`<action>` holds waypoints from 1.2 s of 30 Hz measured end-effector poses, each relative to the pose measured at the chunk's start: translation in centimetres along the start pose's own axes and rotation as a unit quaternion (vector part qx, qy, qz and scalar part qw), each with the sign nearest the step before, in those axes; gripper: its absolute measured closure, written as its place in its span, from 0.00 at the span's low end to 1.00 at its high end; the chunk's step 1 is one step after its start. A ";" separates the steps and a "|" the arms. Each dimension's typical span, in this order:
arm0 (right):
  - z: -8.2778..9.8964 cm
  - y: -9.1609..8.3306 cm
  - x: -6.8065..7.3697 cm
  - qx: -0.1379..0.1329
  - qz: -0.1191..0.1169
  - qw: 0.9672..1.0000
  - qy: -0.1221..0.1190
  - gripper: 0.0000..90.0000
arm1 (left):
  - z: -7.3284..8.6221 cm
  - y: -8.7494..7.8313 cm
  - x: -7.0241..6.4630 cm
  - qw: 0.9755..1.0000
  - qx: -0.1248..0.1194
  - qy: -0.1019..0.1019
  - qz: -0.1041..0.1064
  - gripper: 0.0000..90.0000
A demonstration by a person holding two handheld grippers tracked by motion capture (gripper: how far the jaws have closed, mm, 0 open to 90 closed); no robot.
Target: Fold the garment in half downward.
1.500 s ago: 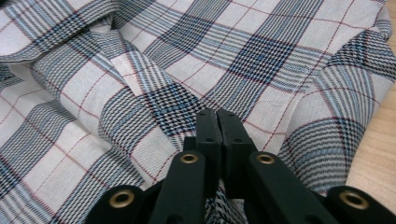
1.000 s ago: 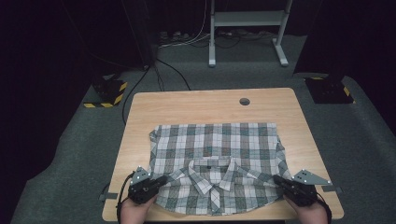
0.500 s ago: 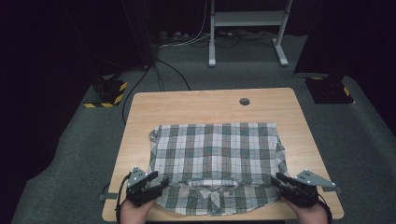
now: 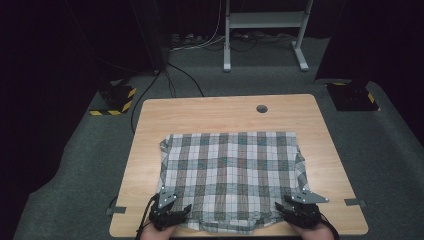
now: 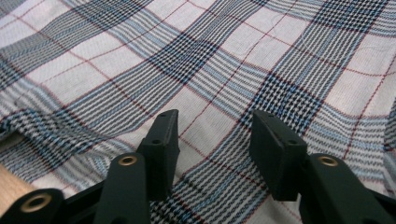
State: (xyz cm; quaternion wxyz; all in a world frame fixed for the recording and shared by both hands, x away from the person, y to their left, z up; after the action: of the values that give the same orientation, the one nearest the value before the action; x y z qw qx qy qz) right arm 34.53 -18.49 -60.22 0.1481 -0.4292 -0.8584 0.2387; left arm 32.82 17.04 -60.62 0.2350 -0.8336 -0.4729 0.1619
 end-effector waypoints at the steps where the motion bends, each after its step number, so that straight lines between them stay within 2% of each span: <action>1: 0.1 0.0 0.1 0.000 0.001 1.000 -0.002 0.55 | 0.1 -0.1 0.1 1.000 -0.001 0.004 -0.004 0.32; 4: 0.2 -0.1 0.3 -0.001 0.009 1.000 -0.015 0.52 | 0.3 -0.2 0.1 1.000 -0.009 0.003 -0.001 0.29; 7: 0.2 -0.1 0.4 -0.005 0.010 1.000 -0.010 0.49 | 0.3 -0.2 0.1 1.000 -0.010 -0.003 0.000 0.27; 11: -0.1 0.1 0.8 -0.014 0.011 1.000 -0.023 0.43 | 0.3 -0.3 0.0 1.000 -0.012 -0.002 -0.002 0.25; 12: -0.5 0.1 0.9 -0.022 0.013 0.999 -0.024 0.38 | 0.1 -0.4 0.1 1.000 -0.014 -0.005 0.000 0.23; 14: -0.7 0.2 1.0 -0.028 0.012 0.999 -0.019 0.35 | -0.4 -0.5 0.1 1.000 -0.025 -0.010 0.001 0.22; 17: -1.5 0.7 1.1 -0.038 0.012 0.999 -0.009 0.30 | -1.3 -0.1 0.5 0.999 -0.034 -0.014 -0.008 0.19; 20: -2.2 1.4 1.2 -0.040 0.014 0.999 -0.008 0.25 | -2.0 0.7 1.1 0.999 -0.031 -0.006 -0.025 0.18; 23: -2.8 2.5 1.4 -0.031 0.011 0.999 0.000 0.20 | -2.3 1.6 1.8 0.999 -0.025 -0.027 -0.032 0.18; 26: -3.3 3.7 1.5 -0.016 0.008 1.000 0.005 0.14 | -2.1 2.3 2.4 0.998 -0.007 -0.014 -0.057 0.19; 28: -3.4 4.4 1.5 -0.005 0.013 1.000 0.004 0.12 | -1.5 2.4 2.6 0.998 0.005 -0.017 -0.058 0.19; 30: -2.7 4.8 1.7 0.020 0.015 1.000 0.001 0.09 | -1.3 2.3 2.5 0.998 0.001 0.001 -0.060 0.21; 31: -2.2 5.1 1.8 0.032 0.014 0.999 -0.003 0.05 | -1.3 2.2 2.5 0.998 0.000 0.002 -0.061 0.21; 32: -2.0 5.1 1.9 0.029 0.020 0.999 -0.017 0.04 | -1.2 2.2 2.4 0.998 0.000 0.002 -0.060 0.22; 36: -1.9 5.0 1.9 0.028 0.025 0.999 -0.015 0.04 | -1.1 2.1 2.2 0.998 -0.003 0.001 -0.057 0.23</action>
State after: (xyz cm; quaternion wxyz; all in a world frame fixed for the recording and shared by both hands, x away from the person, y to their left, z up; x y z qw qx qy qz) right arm 37.55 -13.82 -61.22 0.1413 -0.4421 -0.8426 0.2730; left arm 36.01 17.74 -60.94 0.2412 -0.8064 -0.5197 0.1463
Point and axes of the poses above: each handheld gripper's, and its own axes: y roughly forward along the jaws, z roughly out of its underside, x roughly to its left, the point moved 10 cm from there along y, roughly forward along the jaws, and after that the axes turned 10 degrees about -x, right-handed, at the moved point
